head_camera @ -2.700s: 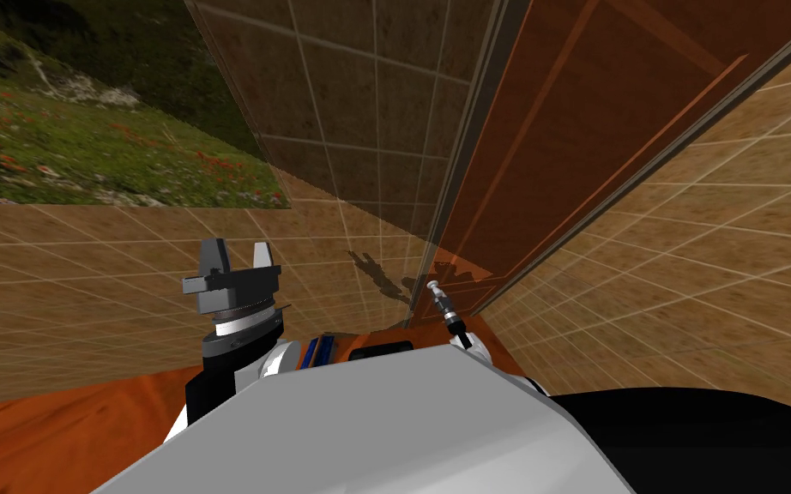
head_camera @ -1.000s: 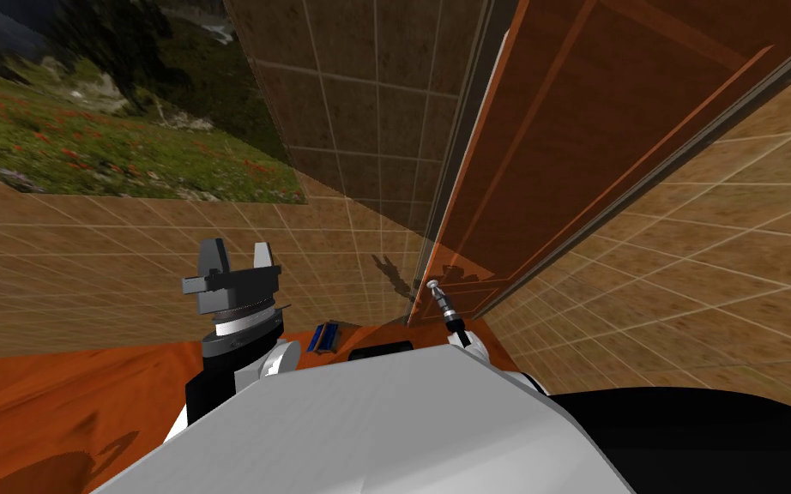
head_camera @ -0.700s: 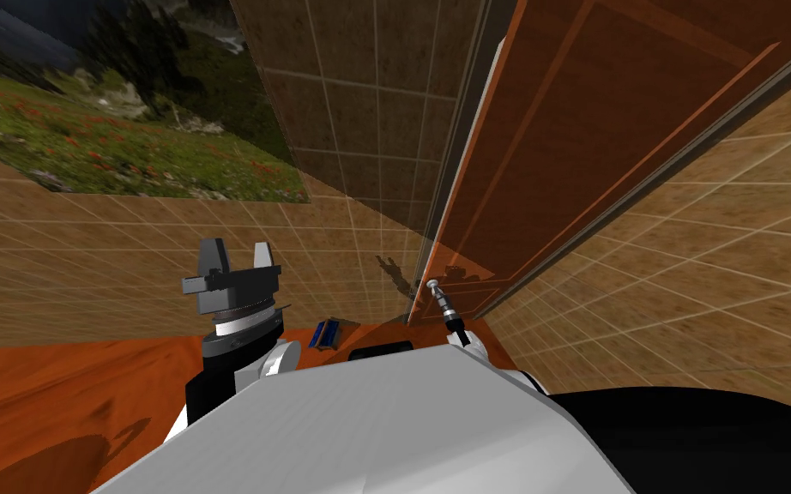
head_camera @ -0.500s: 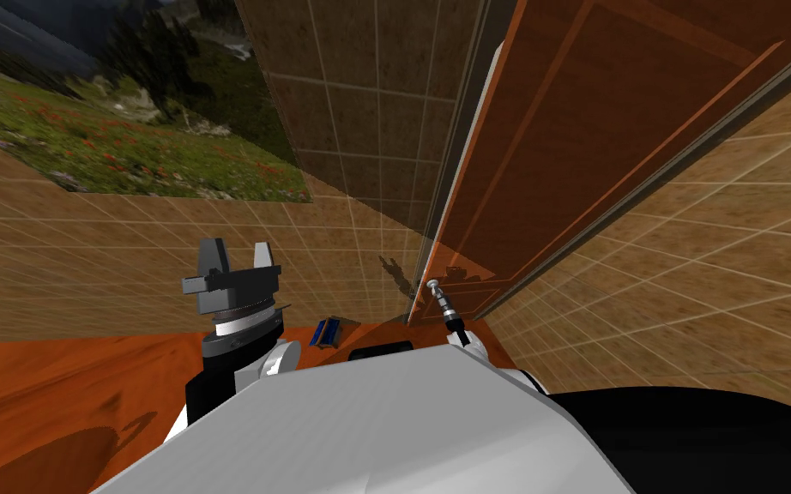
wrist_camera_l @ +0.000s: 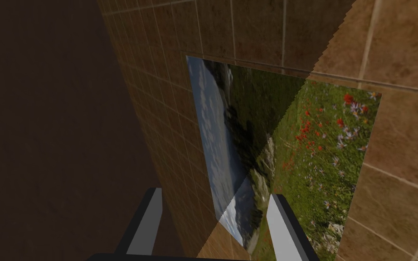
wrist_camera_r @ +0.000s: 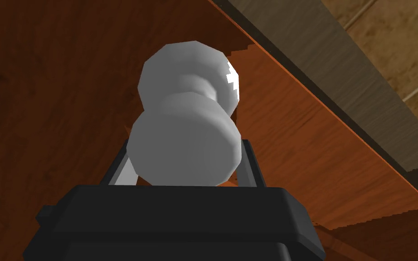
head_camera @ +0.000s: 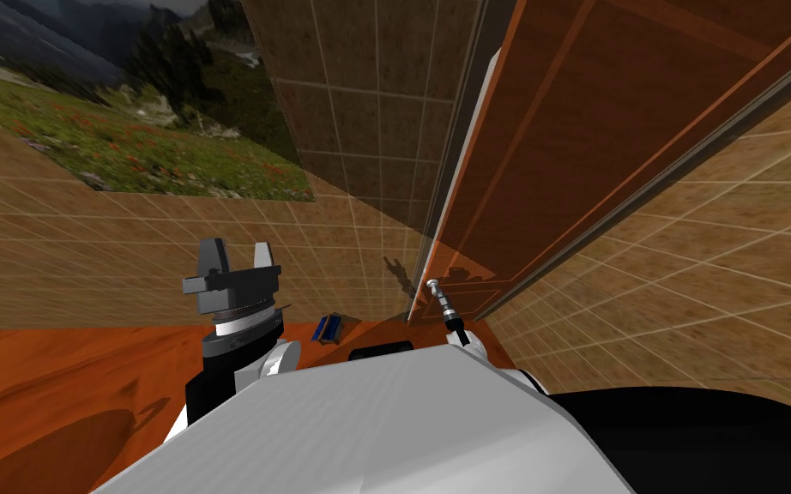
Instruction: Pull the door open
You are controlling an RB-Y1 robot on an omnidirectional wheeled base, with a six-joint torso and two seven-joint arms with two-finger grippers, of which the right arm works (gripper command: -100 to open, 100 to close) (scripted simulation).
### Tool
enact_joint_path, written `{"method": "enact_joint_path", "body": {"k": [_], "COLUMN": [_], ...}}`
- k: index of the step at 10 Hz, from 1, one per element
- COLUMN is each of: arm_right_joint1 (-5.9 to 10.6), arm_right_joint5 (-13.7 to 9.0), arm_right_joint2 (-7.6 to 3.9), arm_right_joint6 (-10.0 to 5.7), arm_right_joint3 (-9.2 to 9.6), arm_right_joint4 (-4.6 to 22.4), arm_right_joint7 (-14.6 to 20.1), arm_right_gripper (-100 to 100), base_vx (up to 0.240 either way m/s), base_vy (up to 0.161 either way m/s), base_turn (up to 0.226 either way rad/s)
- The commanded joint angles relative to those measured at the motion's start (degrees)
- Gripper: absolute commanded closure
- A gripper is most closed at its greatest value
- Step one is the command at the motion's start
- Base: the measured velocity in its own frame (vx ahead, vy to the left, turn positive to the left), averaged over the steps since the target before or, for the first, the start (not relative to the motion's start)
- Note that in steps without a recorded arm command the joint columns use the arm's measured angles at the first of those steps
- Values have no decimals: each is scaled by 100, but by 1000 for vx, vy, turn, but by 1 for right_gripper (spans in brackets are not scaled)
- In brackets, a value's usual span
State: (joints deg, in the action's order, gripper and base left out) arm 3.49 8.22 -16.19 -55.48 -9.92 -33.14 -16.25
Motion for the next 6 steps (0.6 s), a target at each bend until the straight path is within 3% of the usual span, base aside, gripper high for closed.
{"method": "enact_joint_path", "body": {"k": [1, 6], "arm_right_joint1": [-1, 27], "arm_right_joint5": [-102, -425], "arm_right_joint2": [51, 43], "arm_right_joint6": [31, 79], "arm_right_joint3": [96, 246], "arm_right_joint4": [-38, -40], "arm_right_joint7": [286, 982], "arm_right_gripper": [100, 100], "base_vx": [-36, -51], "base_vy": [-17, -25], "base_turn": [65, 59]}}
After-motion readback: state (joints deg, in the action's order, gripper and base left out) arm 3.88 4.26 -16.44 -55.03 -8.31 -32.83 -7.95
